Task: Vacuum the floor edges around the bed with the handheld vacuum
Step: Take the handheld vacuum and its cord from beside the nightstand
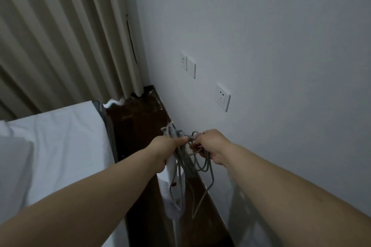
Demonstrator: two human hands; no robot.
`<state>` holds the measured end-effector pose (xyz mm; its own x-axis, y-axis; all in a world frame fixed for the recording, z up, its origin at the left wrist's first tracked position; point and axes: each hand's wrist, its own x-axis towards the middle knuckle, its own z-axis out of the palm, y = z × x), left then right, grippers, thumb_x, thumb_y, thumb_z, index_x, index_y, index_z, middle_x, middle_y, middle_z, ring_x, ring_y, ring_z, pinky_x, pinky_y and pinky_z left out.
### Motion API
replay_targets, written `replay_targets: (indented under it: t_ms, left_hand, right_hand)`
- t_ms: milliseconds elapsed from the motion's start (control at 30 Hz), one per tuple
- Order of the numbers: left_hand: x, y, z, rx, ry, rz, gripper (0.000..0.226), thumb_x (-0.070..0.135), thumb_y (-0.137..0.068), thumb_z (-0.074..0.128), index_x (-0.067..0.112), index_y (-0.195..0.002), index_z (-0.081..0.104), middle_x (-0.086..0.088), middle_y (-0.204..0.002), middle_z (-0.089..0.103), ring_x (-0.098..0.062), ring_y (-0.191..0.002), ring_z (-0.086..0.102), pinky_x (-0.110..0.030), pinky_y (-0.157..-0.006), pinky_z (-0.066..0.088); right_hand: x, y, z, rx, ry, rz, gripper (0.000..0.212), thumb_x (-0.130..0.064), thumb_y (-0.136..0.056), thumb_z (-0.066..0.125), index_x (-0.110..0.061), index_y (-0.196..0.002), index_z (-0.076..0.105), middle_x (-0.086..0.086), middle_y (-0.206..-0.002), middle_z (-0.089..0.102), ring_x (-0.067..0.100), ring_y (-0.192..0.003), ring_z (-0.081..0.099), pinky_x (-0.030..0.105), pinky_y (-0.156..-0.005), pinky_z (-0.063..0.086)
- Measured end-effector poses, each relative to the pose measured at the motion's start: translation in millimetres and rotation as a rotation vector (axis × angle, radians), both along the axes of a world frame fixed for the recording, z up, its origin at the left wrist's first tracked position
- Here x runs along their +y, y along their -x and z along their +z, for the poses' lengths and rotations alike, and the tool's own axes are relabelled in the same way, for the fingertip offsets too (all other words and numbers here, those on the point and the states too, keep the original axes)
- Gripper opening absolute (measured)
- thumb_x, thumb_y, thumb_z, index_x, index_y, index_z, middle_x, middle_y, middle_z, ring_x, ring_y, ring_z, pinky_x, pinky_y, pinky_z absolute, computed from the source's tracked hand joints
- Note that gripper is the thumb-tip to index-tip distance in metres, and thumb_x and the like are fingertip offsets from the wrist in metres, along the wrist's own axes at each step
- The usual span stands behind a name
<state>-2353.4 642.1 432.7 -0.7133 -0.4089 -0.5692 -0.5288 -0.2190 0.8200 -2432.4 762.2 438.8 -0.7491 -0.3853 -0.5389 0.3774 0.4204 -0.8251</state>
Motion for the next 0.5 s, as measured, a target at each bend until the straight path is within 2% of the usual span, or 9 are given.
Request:
replay_targets:
  t_ms: [100, 167, 200, 267, 333, 433, 500]
  left_hand:
    - [-18.4, 16.1, -5.8, -0.012, -0.01, 0.054, 0.024, 0.02, -0.078, 0.076, 0.005, -0.095, 0.07, -0.014, -0.096, 0.074, -0.029, -0.093, 0.07, -0.046, -0.096, 0.05]
    - [-33.1, 29.3, -8.6, -0.025, -0.018, 0.075, 0.027, 0.02, -0.077, 0.077, 0.004, -0.097, 0.069, -0.014, -0.096, 0.074, -0.029, -0.092, 0.07, -0.046, -0.096, 0.05]
    - [-45.5, 39.7, -13.0, -0.036, -0.026, 0.078, 0.028, 0.02, -0.076, 0.077, 0.003, -0.098, 0.069, -0.014, -0.096, 0.074, -0.029, -0.091, 0.071, -0.046, -0.096, 0.051]
    - [-68.9, 61.4, -21.9, -0.055, -0.035, 0.078, 0.033, 0.022, -0.074, 0.079, 0.003, -0.098, 0.07, -0.015, -0.094, 0.074, -0.031, -0.09, 0.071, -0.046, -0.095, 0.051]
    - [-95.0, 85.2, -33.0, -0.069, -0.042, 0.051, 0.034, 0.025, -0.069, 0.082, 0.005, -0.095, 0.071, -0.014, -0.095, 0.074, -0.032, -0.094, 0.069, -0.047, -0.095, 0.05]
    - [-125.0, 115.4, -41.3, -0.088, -0.053, -0.012, 0.026, 0.021, -0.075, 0.079, 0.004, -0.092, 0.069, -0.014, -0.098, 0.072, -0.031, -0.096, 0.067, -0.043, -0.095, 0.05]
    - [-146.6, 133.9, -45.7, -0.11, -0.047, -0.037, 0.022, 0.021, -0.079, 0.076, 0.003, -0.09, 0.068, -0.016, -0.097, 0.071, -0.03, -0.094, 0.067, -0.036, -0.084, 0.052]
  right_hand:
    - [-16.7, 19.0, -4.4, -0.02, -0.006, 0.003, 0.025, 0.0, -0.093, 0.048, -0.009, -0.072, 0.058, 0.007, -0.069, 0.06, 0.013, -0.054, 0.056, 0.015, -0.036, 0.039]
    - [-31.4, 32.4, -7.0, 0.012, -0.008, 0.013, 0.018, 0.001, -0.092, 0.049, -0.011, -0.082, 0.058, 0.006, -0.074, 0.06, 0.013, -0.061, 0.056, 0.019, -0.046, 0.042]
    - [-42.8, 41.7, -10.4, 0.059, -0.012, 0.004, 0.016, 0.001, -0.091, 0.05, -0.013, -0.094, 0.056, 0.007, -0.08, 0.061, 0.014, -0.067, 0.057, 0.023, -0.055, 0.044]
    - [-61.3, 60.9, -15.5, 0.147, -0.017, 0.003, 0.043, 0.002, -0.088, 0.051, -0.024, -0.122, 0.045, 0.01, -0.093, 0.064, 0.017, -0.08, 0.059, 0.028, -0.073, 0.046]
    - [-83.8, 80.0, -17.9, 0.179, -0.02, 0.027, 0.055, 0.005, -0.088, 0.048, -0.026, -0.133, 0.043, 0.012, -0.099, 0.063, 0.018, -0.082, 0.058, 0.031, -0.078, 0.045]
    - [-114.6, 104.1, -23.3, 0.164, -0.071, -0.003, 0.04, 0.003, -0.092, 0.041, -0.015, -0.125, 0.052, 0.011, -0.087, 0.061, 0.017, -0.07, 0.055, 0.029, -0.069, 0.046]
    - [-139.3, 116.6, -30.5, 0.165, -0.122, -0.038, 0.027, -0.002, -0.094, 0.04, -0.016, -0.113, 0.053, 0.011, -0.081, 0.061, 0.018, -0.067, 0.055, 0.03, -0.065, 0.048]
